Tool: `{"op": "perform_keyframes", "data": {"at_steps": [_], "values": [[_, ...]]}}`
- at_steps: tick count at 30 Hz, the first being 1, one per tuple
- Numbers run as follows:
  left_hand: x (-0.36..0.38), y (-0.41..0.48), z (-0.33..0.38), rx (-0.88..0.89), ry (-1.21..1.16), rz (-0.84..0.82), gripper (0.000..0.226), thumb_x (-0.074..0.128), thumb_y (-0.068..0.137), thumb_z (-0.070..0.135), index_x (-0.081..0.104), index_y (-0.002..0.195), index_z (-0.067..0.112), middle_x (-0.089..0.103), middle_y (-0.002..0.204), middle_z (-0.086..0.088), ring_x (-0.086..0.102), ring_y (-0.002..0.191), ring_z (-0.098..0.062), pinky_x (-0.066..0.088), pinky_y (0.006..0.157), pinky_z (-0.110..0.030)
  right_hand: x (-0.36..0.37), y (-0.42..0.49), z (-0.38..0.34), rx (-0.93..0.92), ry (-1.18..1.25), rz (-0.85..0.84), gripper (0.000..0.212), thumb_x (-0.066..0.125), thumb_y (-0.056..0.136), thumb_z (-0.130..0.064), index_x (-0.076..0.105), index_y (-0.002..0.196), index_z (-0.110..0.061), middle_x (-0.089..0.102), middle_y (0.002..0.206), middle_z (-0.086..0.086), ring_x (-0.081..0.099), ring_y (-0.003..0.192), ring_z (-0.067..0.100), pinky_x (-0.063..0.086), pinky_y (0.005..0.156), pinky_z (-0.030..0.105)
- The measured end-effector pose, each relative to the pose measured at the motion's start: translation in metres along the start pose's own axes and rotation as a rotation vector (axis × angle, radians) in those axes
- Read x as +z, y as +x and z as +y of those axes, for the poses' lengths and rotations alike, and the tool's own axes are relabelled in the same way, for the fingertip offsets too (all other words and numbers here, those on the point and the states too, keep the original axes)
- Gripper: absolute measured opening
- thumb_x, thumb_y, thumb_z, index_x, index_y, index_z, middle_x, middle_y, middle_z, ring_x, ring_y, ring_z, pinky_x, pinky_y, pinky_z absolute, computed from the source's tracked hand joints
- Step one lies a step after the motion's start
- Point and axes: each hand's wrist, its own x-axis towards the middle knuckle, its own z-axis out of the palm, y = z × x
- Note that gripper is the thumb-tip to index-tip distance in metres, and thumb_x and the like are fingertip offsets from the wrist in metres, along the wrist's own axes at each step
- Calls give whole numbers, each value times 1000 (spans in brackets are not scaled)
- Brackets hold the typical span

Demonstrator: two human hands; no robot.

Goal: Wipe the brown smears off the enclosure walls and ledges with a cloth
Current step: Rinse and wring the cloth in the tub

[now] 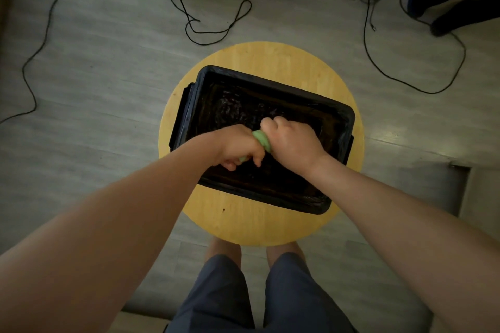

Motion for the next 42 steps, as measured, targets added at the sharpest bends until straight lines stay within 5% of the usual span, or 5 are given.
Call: {"op": "perform_keyframes", "data": {"at_steps": [6,18,30,36,42], "values": [[6,-2,-15,425,557,356,67,77,86,35,41,140,18,61,96,5,66,89,-19,51,71,-29,-9,10,13,230,535,-564,16,71,87,-24,64,102,-23,66,95,-3,66,90,20,54,73,34],[-7,-32,-14,816,1174,392,92,64,96,14,3,163,35,46,128,0,49,92,-9,46,66,-25,-45,11,35,550,1253,-1351,14,72,93,-19,60,88,-20,40,66,-5,27,47,5,16,45,19],[2,-20,-4,842,1305,508,76,60,97,11,18,160,15,54,134,-9,65,107,-25,60,70,-36,-48,7,34,649,1341,-1223,37,66,98,-14,57,132,-4,76,110,10,31,46,1,26,39,12],[3,-18,5,774,1273,444,69,58,96,1,31,158,13,28,165,-10,48,139,-28,55,99,-37,-42,5,30,760,1425,-1139,19,75,94,-19,60,104,-13,47,68,-4,32,45,3,23,37,14],[7,-13,5,676,1198,276,78,66,95,18,21,159,12,38,144,-12,63,96,-22,48,70,-26,-43,-2,27,779,1464,-1174,20,76,92,-20,58,95,-16,42,67,-4,31,46,3,21,39,14]]}}
